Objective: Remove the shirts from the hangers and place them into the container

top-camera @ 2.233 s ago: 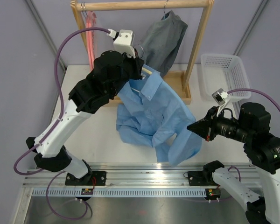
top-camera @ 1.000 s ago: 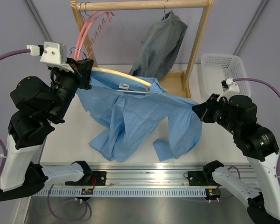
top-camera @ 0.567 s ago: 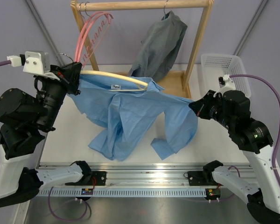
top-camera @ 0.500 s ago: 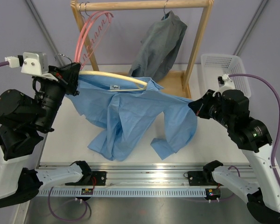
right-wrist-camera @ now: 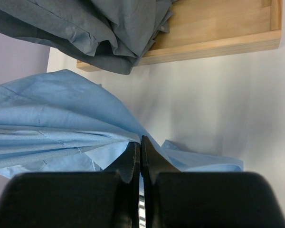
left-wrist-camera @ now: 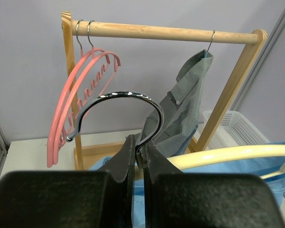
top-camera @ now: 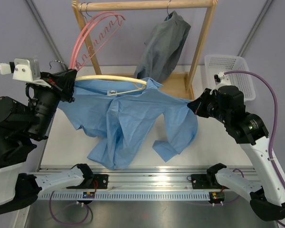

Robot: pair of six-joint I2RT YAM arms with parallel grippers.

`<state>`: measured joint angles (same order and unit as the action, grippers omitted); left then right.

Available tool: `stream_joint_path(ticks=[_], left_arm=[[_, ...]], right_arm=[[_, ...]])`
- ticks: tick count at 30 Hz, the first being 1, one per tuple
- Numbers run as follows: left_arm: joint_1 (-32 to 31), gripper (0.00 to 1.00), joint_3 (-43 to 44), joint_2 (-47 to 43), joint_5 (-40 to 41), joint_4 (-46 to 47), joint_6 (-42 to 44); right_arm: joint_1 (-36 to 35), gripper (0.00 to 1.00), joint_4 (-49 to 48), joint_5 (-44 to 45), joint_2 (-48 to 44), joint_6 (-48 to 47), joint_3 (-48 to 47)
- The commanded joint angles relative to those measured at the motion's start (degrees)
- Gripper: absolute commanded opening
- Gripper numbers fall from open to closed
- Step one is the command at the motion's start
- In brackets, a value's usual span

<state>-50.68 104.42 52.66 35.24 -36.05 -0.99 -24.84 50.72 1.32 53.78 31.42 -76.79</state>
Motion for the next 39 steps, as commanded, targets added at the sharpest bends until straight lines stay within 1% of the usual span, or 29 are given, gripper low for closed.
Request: stream_joint_path(ticks=[1,5,7,9,14,16,17,18,20,21,22,23,24,25,26,27,30,32,34,39], left_arm=[[2.60,0.00,6.06,-11.97,20.13,16.19,6.10],[2.60,0.00,3.95,-11.88,17.41,12.33,-0.56],[2.60,0.00,1.07,-12.32,17.05,12.50,-2.25],[2.60,0.00,-0.88,-13.46,16.35,14.95,-3.31],[2.60,0.00,-2.03,-13.73,14.77,16.63,-5.33],[2.60,0.00,-2.12,-13.20,14.07,16.11,-6.56],[2.60,0.00,-2.64,-12.94,12.32,15.23,-8.39],[2.60,0.00,-2.73,-12.15,11.35,14.44,-9.45],[2.60,0.00,-2.73,-10.92,9.41,11.64,-12.87],[2.60,0.00,-4.39,-10.57,8.62,11.62,-13.50],[2.60,0.00,-5.10,-9.61,7.74,11.45,-14.03],[2.60,0.00,-5.80,-9.16,6.69,10.83,-15.86],[2.60,0.00,-6.94,-8.55,6.07,10.65,-16.40],[2.60,0.00,-7.56,-7.67,5.19,10.57,-16.93],[2.60,0.00,-7.91,-7.14,3.79,10.48,-18.07],[2.60,0.00,-8.87,-6.70,3.26,10.48,-18.69],[2.60,0.00,-10.02,-4.59,0.27,10.13,-20.97],[2.60,0.00,-11.34,-2.93,-2.19,9.51,-22.64],[2.60,0.00,-12.57,-1.43,-4.21,9.07,-24.31],[2.60,0.00,-13.89,1.21,-6.15,9.33,-25.81]], right_arm=[[3.57,0.00,20.04,23.03,3.08,-6.11,3.32],[3.57,0.00,18.63,18.11,5.37,-8.99,3.75],[3.66,0.00,18.97,16.52,6.07,-9.62,3.58],[3.48,0.00,18.80,14.17,6.51,-10.50,3.67],[3.48,0.00,19.77,15.11,7.92,-9.98,3.23],[3.48,0.00,19.59,14.06,8.36,-10.24,3.40],[3.48,0.00,19.51,13.54,8.45,-10.41,3.14],[3.48,0.02,18.90,13.18,8.19,-10.41,2.45],[3.48,0.28,17.93,11.35,6.70,-10.94,0.78],[3.48,0.55,15.92,6.55,5.82,-11.20,-1.15],[3.48,0.61,14.77,3.45,3.64,-11.90,-2.21],[3.40,0.64,13.63,0.03,2.48,-12.52,-3.26],[3.40,0.73,11.79,-6.79,1.69,-12.96,-5.62],[3.48,0.74,11.51,-9.64,0.37,-13.92,-6.86],[3.48,0.75,11.25,-15.15,0.01,-14.28,-8.18],[3.48,0.75,11.07,-17.47,-0.42,-14.63,-10.72],[3.48,0.76,8.80,-26.00,-2.53,-14.98,-14.24],[3.48,0.78,7.03,-31.44,-4.12,-14.81,-15.22],[3.48,0.79,4.92,-35.31,-4.30,-14.63,-16.02],[3.40,0.79,0.97,-39.73,-2.63,-13.14,-13.91]])
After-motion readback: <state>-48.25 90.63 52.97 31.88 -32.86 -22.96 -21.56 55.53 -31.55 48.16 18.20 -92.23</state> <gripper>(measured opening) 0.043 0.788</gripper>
